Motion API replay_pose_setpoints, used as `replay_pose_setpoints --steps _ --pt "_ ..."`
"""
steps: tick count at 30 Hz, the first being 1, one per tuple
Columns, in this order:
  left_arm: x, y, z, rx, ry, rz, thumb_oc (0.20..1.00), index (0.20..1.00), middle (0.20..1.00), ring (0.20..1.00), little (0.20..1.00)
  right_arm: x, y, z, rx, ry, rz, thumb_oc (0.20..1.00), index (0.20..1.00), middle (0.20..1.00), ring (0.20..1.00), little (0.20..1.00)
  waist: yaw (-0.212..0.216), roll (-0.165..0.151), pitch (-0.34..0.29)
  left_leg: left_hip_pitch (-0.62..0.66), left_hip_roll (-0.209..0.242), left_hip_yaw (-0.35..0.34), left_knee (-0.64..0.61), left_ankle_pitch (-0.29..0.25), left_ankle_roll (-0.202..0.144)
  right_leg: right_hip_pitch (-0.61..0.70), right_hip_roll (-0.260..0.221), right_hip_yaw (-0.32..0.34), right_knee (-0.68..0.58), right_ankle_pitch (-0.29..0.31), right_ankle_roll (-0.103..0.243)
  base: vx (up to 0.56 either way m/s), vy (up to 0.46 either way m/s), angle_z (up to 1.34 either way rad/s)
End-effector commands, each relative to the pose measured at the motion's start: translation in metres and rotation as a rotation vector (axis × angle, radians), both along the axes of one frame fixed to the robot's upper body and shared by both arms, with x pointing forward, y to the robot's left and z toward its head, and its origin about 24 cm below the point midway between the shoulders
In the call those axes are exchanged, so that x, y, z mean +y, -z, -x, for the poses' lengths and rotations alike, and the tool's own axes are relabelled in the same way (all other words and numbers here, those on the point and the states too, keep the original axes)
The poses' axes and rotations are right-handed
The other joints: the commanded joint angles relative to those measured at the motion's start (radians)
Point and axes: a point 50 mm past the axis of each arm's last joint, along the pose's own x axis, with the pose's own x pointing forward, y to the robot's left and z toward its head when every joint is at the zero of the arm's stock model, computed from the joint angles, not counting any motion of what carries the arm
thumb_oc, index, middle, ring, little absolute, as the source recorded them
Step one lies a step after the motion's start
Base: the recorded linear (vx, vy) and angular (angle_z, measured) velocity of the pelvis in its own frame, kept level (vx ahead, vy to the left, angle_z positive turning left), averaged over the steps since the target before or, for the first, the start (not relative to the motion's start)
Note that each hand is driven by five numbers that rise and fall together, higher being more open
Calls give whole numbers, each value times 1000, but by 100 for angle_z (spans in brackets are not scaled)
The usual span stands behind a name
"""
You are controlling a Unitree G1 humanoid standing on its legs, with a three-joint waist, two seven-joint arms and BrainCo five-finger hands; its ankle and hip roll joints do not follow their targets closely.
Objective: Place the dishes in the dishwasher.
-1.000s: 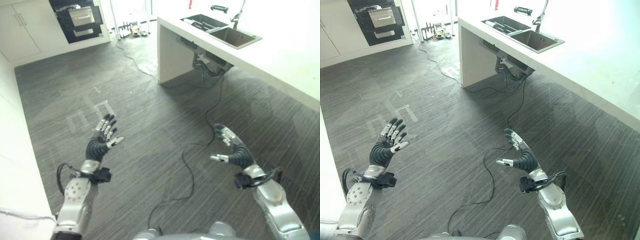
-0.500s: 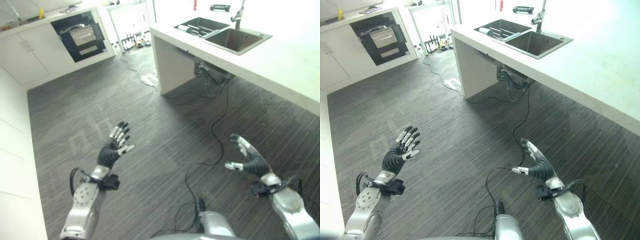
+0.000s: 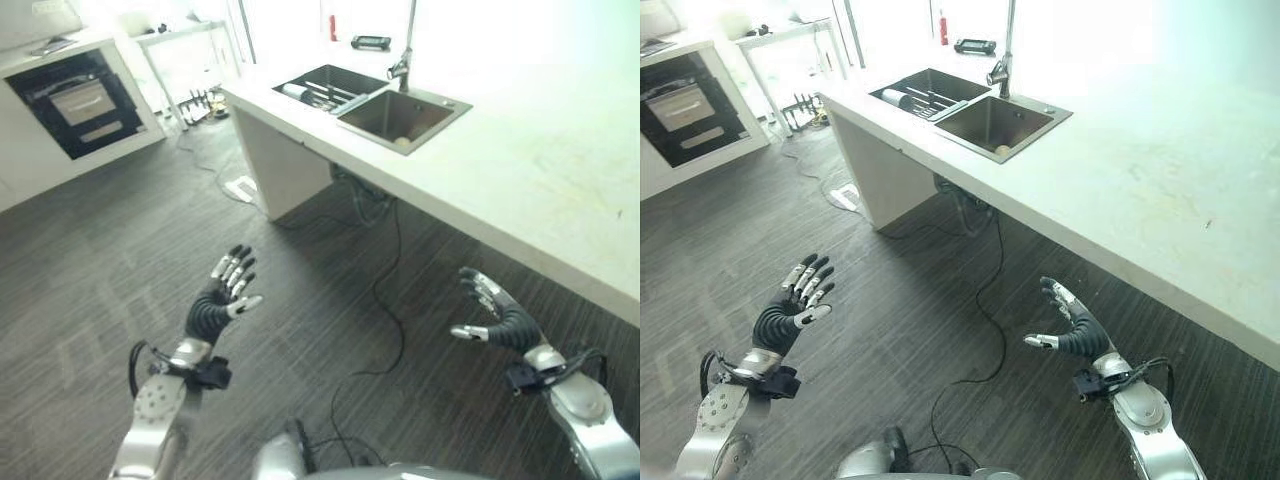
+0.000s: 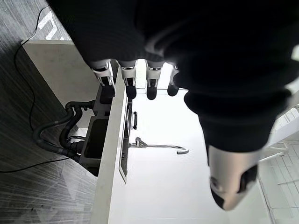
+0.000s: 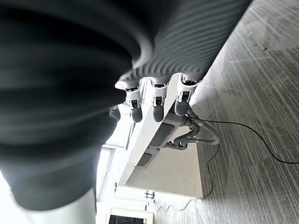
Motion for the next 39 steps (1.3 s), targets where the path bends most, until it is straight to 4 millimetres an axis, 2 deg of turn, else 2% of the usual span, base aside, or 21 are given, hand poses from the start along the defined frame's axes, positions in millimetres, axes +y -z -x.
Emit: replay_pose_setpoints --steps 1,2,5,11,12,13,15,16,18,20,21,22,25,27,28,30,31,33,34,37,39 --pt "7 -25 3 -186 -56 47 1000 1000 1000 1000 1000 4 -29 -2 -132 -97 2 1000 1000 1000 1000 1000 30 42 0 62 78 -20 -24 133 -55 23 -66 -19 -1 -5 67 411 275 -17" --pt "11 -29 8 -239 -103 70 1000 1000 1000 1000 1000 6 -29 -2 -117 -111 -31 1000 1000 1000 1000 1000 42 39 -3 39 93 -20 -24 126 -57 49 -73 -17 -1 -30 66 389 282 -11" --pt "17 -36 9 -295 -161 83 1000 1000 1000 1000 1000 6 -29 0 -112 -111 -57 1000 1000 1000 1000 1000 45 36 -9 59 97 -1 -24 125 -51 72 -88 -23 -1 -41 77 309 276 -49" --pt "11 -57 -5 -386 -130 65 1000 1000 1000 1000 1000 15 -31 -5 -146 -55 -82 1000 1000 1000 1000 1000 82 2 -48 81 6 -39 -24 63 17 82 -142 -26 92 -69 126 277 305 -5" --pt "9 -60 -9 -394 -116 58 1000 1000 1000 1000 1000 17 -31 -8 -160 -37 -80 1000 1000 1000 1000 1000 91 -8 -55 85 -20 -51 -24 53 36 64 -158 -30 151 -48 145 323 396 73" --pt "7 -62 -12 -401 -95 42 1000 1000 1000 1000 1000 19 -30 -11 -170 -10 -87 1000 1000 1000 1000 1000 98 -18 -63 93 -52 -69 -24 42 61 20 -176 -32 258 -2 173 316 390 81" --pt "5 -64 -15 -398 -83 34 1000 1000 1000 1000 1000 21 -28 -14 -177 9 -96 1000 1000 1000 1000 1000 102 -20 -69 104 -78 -86 -24 31 79 -33 -190 -31 388 56 185 240 299 72" --pt "5 -64 -17 -392 -81 32 1000 1000 1000 1000 1000 22 -26 -14 -176 13 -103 1000 1000 1000 1000 1000 105 -14 -70 118 -95 -105 -24 20 89 -66 -196 -26 476 92 182 231 282 61" --pt "6 -64 -18 -389 -85 32 1000 1000 1000 1000 1000 25 -24 -15 -170 8 -105 1000 1000 1000 1000 1000 110 -2 -68 139 -115 -127 -24 8 103 -124 -200 -33 602 117 176 211 246 46" --pt "8 -64 -17 -388 -106 32 1000 1000 1000 1000 1000 29 -21 -16 -162 -8 -98 1000 1000 1000 1000 1000 109 10 -62 166 -123 -134 -24 -8 112 -182 -198 -43 656 107 159 189 168 33" --pt "9 -64 -18 -383 -111 44 1000 1000 1000 1000 1000 29 -19 -16 -157 -9 -91 1000 1000 1000 1000 1000 103 11 -57 173 -126 -140 -24 -5 112 -196 -156 -33 616 62 145 269 91 9" --pt "10 -64 -19 -374 -108 62 1000 1000 1000 1000 1000 27 -20 -15 -154 -2 -88 1000 1000 1000 1000 1000 98 2 -53 178 -142 -149 -24 -2 115 -187 -113 -41 518 30 142 290 36 4" --pt "12 -63 -15 -376 -91 67 1000 1000 1000 1000 1000 18 -24 -12 -169 13 -85 1000 1000 1000 1000 1000 86 -4 -27 217 -143 -158 -23 -12 100 -176 -92 -95 345 26 125 240 -24 26" --pt "12 -60 -11 -372 -85 63 1000 1000 1000 1000 1000 14 -27 -10 -182 18 -86 1000 1000 1000 1000 1000 66 -2 -7 256 -137 -144 -24 -39 95 -215 -94 -126 252 66 123 307 -86 16" --pt "12 -60 -9 -369 -77 60 1000 1000 1000 1000 1000 13 -28 -10 -188 24 -91 1000 1000 1000 1000 1000 54 -2 6 293 -135 -129 -24 -69 93 -275 -129 -174 206 137 144 362 -129 -12" --pt "11 -60 -7 -375 -60 61 1000 1000 1000 1000 1000 13 -28 -10 -191 39 -100 1000 1000 1000 1000 1000 46 4 18 324 -126 -114 -24 -91 88 -320 -163 -214 203 181 155 397 -158 -17" --pt "10 -62 -6 -383 -43 57 1000 1000 1000 1000 1000 12 -26 -9 -189 55 -106 1000 1000 1000 1000 1000 38 7 17 342 -118 -93 -24 -109 85 -318 -166 -232 198 164 149 454 -180 3" --pt "6 -62 -9 -380 -22 75 1000 1000 1000 1000 1000 9 -25 -8 -181 82 -99 1000 1000 1000 1000 1000 12 11 1 363 -115 -83 -24 -122 87 -302 -136 -191 178 144 135 385 -145 11" --pt "5 -63 -10 -381 -15 83 1000 1000 1000 1000 1000 8 -26 -8 -181 90 -95 1000 1000 1000 1000 1000 6 12 -5 371 -111 -73 -24 -127 87 -292 -132 -192 174 138 130 329 -112 38" --pt "-1 -70 -12 -422 4 97 1000 1000 1000 1000 1000 5 -37 -6 -240 90 -63 1000 1000 1000 1000 1000 -30 15 -30 403 -99 -29 11 -146 74 -253 -99 -163 153 107 105 384 -142 27" --pt "-3 -76 -14 -452 1 108 1000 1000 1000 1000 1000 0 -50 -5 -295 96 -69 1000 1000 1000 1000 1000 -45 16 -37 390 -74 -8 95 -109 48 -234 -79 -158 136 95 87 231 -148 -18"
